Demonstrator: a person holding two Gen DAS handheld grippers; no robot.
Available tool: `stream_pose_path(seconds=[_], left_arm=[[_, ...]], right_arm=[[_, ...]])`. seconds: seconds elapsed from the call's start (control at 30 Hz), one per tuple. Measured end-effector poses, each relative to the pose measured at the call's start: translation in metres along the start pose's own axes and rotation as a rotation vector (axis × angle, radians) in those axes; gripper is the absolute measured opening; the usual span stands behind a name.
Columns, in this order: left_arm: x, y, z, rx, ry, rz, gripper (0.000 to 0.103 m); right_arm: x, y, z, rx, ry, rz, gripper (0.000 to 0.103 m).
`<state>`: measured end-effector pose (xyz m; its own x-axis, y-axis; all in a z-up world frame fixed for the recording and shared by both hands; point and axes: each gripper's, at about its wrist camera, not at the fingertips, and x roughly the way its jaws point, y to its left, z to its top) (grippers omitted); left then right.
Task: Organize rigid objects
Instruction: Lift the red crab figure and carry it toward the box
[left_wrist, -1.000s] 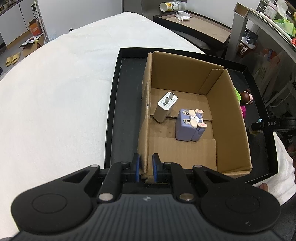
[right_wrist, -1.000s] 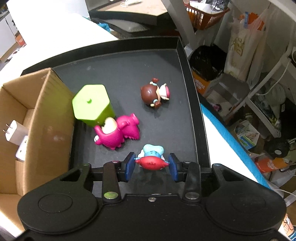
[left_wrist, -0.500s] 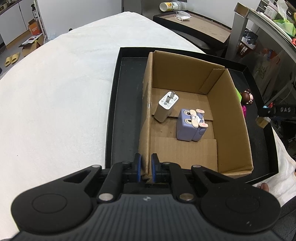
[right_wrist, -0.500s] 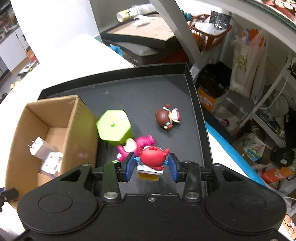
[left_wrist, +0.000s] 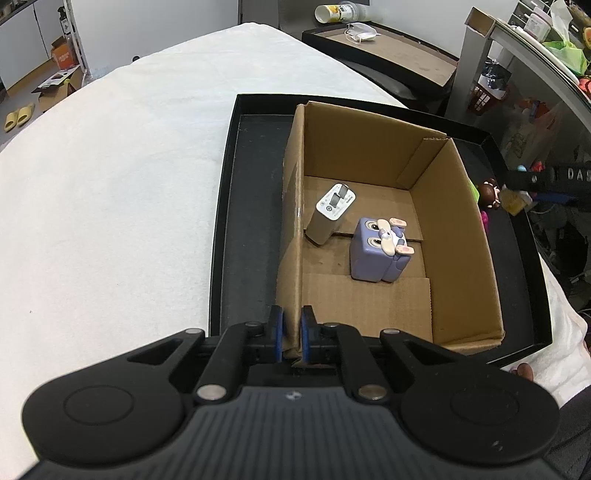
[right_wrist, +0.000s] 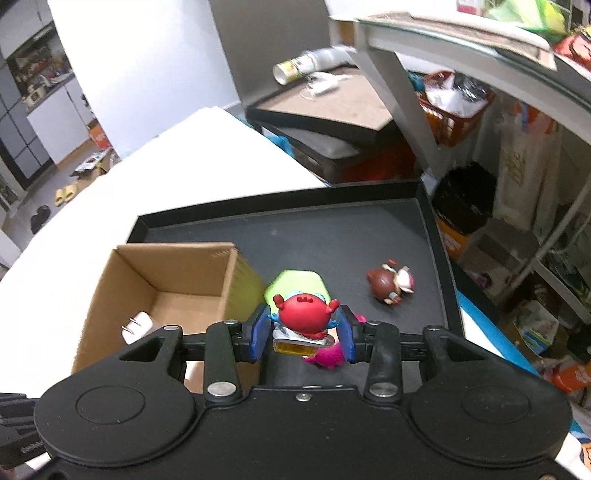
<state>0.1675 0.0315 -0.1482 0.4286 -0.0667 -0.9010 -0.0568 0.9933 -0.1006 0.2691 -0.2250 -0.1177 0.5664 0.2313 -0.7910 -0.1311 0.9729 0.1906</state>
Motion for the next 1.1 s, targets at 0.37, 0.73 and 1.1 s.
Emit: stream_pose_path(seconds=[0.37, 0.73, 1.1], left_arm=[[-0.001, 0.004, -0.001, 0.003, -0.003, -0.027, 0.009], [-0.001, 0.008, -0.001, -0.003, -0.002, -0.049, 0.009], [0.0, 0.012, 0.001, 0.01, 0.012, -0.081, 0.01]], right_arm=[[-0.013, 0.028, 0.008, -0.013, -0.114, 0.062, 0.039], [-0.006, 0.05, 0.006, -0.043, -0.123, 0.085, 0.039], [0.014, 0.097, 0.001, -0.134, -0.097, 0.086, 0.039]])
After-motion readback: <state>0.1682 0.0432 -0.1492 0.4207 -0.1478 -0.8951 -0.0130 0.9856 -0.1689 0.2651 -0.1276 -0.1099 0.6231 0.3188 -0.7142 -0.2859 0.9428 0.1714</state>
